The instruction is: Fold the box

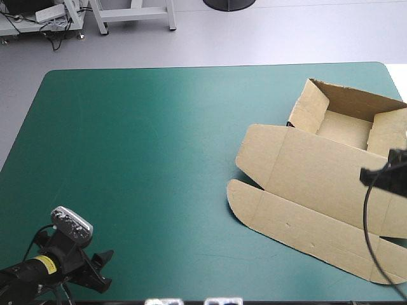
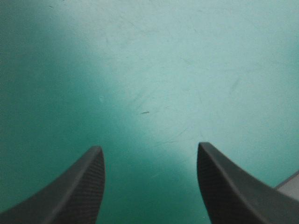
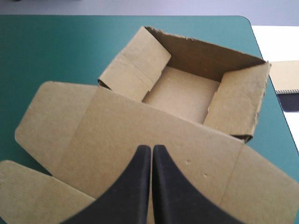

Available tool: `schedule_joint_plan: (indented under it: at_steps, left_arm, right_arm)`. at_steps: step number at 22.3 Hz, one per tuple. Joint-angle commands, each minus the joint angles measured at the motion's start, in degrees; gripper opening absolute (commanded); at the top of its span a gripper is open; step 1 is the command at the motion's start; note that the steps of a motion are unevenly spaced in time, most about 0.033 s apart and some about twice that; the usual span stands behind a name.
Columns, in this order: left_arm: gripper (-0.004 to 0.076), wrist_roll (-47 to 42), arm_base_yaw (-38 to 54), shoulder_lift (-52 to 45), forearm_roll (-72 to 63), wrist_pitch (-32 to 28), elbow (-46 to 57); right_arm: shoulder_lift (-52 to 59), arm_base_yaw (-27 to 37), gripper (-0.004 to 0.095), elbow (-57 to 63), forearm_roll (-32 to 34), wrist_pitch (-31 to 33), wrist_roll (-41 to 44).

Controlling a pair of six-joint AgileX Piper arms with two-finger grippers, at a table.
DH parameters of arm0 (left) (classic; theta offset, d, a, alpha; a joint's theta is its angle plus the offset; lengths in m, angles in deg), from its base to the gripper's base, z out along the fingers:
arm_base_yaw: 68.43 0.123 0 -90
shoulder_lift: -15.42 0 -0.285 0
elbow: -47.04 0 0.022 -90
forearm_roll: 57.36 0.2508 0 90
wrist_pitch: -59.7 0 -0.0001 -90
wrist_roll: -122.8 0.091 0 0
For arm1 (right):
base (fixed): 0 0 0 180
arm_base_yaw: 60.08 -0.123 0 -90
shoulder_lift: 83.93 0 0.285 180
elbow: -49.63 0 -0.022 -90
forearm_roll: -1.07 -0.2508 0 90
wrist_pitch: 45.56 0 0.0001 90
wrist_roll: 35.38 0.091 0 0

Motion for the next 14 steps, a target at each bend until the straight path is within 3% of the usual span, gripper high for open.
schedule_joint_plan:
  at_steps: [1, 8, 14]
  left_arm:
    - [0.0419, 3.72, -0.22, 0.62, -6.08, -6.89, 2.05]
    - [0.0418, 8.62, -0.22, 0.62, -10.58, -13.05, 6.21]
    - [0.0418, 9.96, -0.22, 0.62, -11.74, -13.41, 6.44]
  right_arm:
    - [10.66, -0.16, -0.0001, 10.83, 1.8, -7.23, 0.41]
    - [29.23, -0.16, -0.0001, 33.75, 3.6, -9.25, 1.11]
    - [30.08, -0.16, -0.0001, 41.02, 3.41, -9.82, 1.26]
